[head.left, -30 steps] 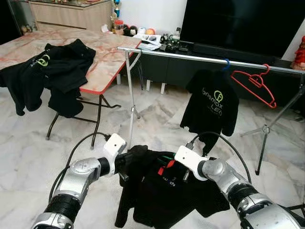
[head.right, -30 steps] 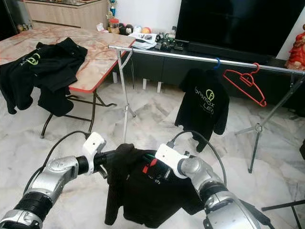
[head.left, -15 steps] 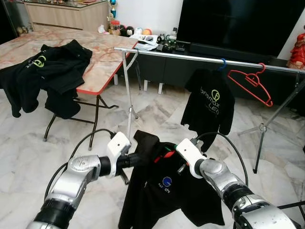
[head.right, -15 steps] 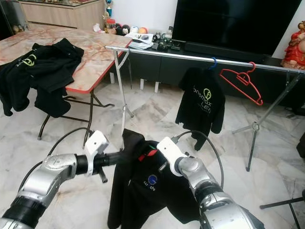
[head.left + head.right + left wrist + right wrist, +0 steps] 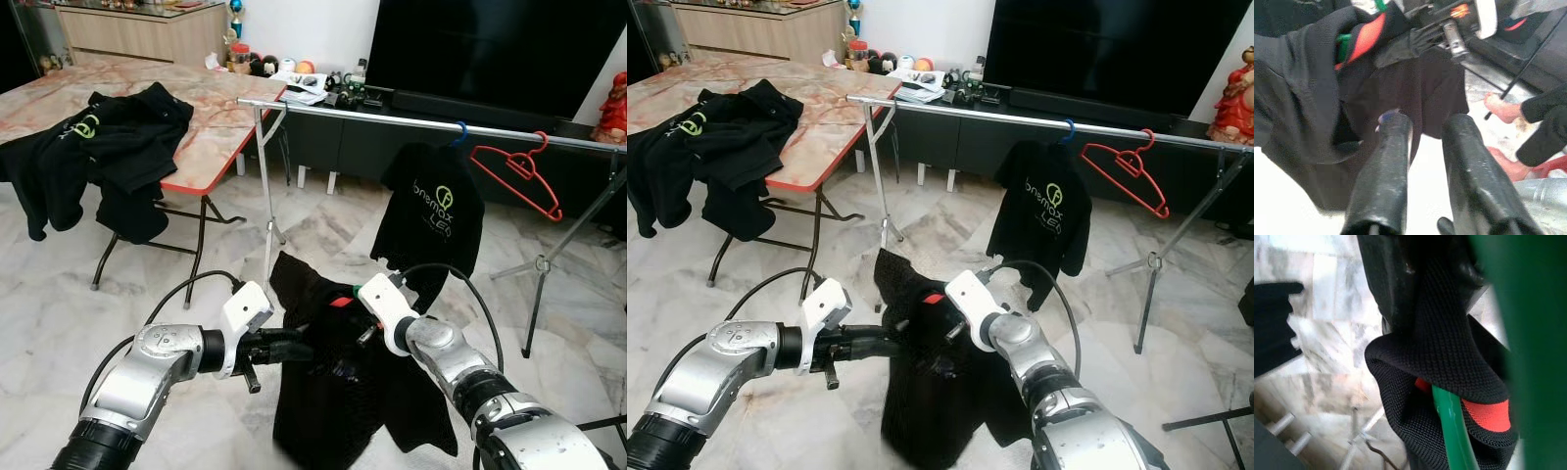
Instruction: Hang hanger
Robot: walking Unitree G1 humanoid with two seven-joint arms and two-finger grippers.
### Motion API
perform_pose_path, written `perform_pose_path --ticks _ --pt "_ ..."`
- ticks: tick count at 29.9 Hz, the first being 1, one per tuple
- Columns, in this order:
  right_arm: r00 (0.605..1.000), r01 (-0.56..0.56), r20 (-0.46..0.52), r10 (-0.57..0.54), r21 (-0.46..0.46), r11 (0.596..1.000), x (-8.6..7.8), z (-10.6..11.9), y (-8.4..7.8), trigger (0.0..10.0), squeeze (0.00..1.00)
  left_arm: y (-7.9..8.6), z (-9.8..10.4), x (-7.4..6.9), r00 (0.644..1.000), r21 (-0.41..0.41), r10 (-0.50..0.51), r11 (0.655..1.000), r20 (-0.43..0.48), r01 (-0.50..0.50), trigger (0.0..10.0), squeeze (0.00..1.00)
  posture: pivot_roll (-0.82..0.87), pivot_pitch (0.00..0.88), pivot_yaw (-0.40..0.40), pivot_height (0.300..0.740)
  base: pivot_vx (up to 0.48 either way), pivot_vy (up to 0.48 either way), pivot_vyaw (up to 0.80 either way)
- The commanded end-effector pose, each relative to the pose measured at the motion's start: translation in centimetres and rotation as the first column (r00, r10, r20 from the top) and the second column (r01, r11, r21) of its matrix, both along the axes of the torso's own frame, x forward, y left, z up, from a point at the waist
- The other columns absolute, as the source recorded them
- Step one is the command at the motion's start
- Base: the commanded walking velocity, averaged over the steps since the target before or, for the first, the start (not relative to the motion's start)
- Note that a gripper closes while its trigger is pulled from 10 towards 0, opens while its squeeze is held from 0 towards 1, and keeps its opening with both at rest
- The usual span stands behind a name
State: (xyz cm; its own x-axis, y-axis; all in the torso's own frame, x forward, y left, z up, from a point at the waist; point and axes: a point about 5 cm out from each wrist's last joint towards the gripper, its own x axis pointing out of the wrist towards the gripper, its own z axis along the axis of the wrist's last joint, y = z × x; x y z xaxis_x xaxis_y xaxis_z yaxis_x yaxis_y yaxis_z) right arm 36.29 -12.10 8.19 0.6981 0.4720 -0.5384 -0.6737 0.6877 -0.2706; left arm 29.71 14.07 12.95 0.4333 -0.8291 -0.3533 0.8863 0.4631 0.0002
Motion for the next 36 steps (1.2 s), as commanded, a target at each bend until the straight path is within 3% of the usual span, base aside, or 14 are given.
perform_pose_path --ticks 1,4,5,8,13,21,27,28,36 --pt "0.992 -0.113 0.045 0.114 -0.037 0.993 0.4 1.2 0.2 10.0 0.00 0.4 0.2 0.4 0.999 0.029 0.024 0.999 0.029 -0.024 10.0 1.00 0.16 0.000 -0.084 0.740 0.000 0.000 0.00" --pt "0.976 -0.212 0.023 0.215 -0.085 0.974 -0.1 0.8 0.0 10.0 0.00 0.7 0.3 0.5 0.999 0.049 0.020 0.999 0.033 -0.021 10.0 1.00 0.16 0.000 -0.084 0.740 0.000 0.000 0.00" --pt "0.956 -0.292 0.002 0.295 -0.126 0.948 -0.6 0.6 -0.3 10.0 0.00 0.9 0.3 0.6 0.999 0.066 0.022 0.997 0.039 -0.024 10.0 1.00 0.16 0.000 -0.089 0.740 0.000 0.000 0.00" --pt "0.920 -0.390 -0.029 0.391 -0.150 0.908 -1.1 0.4 -0.7 10.0 0.00 1.2 0.4 1.0 0.998 0.093 0.039 0.995 0.055 -0.044 10.0 1.00 0.16 0.000 -0.089 0.740 0.000 0.000 0.00" --pt "0.894 -0.446 -0.063 0.443 -0.213 0.870 -1.4 0.2 -1.7 10.0 0.00 1.4 0.3 1.1 0.998 0.133 0.019 0.991 0.064 -0.027 10.0 1.00 0.16 0.000 -0.089 0.740 0.000 0.000 0.00" --pt "0.855 -0.518 -0.079 0.513 -0.183 0.836 -1.8 0.2 -0.9 10.0 0.00 0.9 -1.0 0.7 0.999 0.170 -0.048 0.984 0.017 0.044 10.0 1.00 0.16 0.000 -0.083 0.740 0.000 0.000 0.00" --pt "0.794 -0.607 -0.104 0.598 -0.116 0.786 -2.4 0.4 -0.1 10.0 0.00 1.1 -1.9 1.2 0.997 0.258 -0.046 0.966 0.056 0.029 10.0 1.00 0.16 0.000 -0.081 0.740 0.000 0.000 0.00" --pt "0.783 -0.621 -0.107 0.612 -0.108 0.776 -2.4 0.5 0.0 10.0 0.00 1.1 -1.9 1.4 0.997 0.258 -0.032 0.966 0.072 0.013 10.0 0.00 0.16 0.000 -0.078 0.740 0.000 0.000 0.00" --pt "0.779 -0.628 -0.084 0.622 -0.109 0.771 -2.2 1.0 0.4 10.0 0.00 1.0 -2.3 1.1 0.998 0.249 -0.067 0.966 0.004 0.064 10.0 0.00 0.15 0.000 -0.066 0.740 0.000 0.000 0.00"
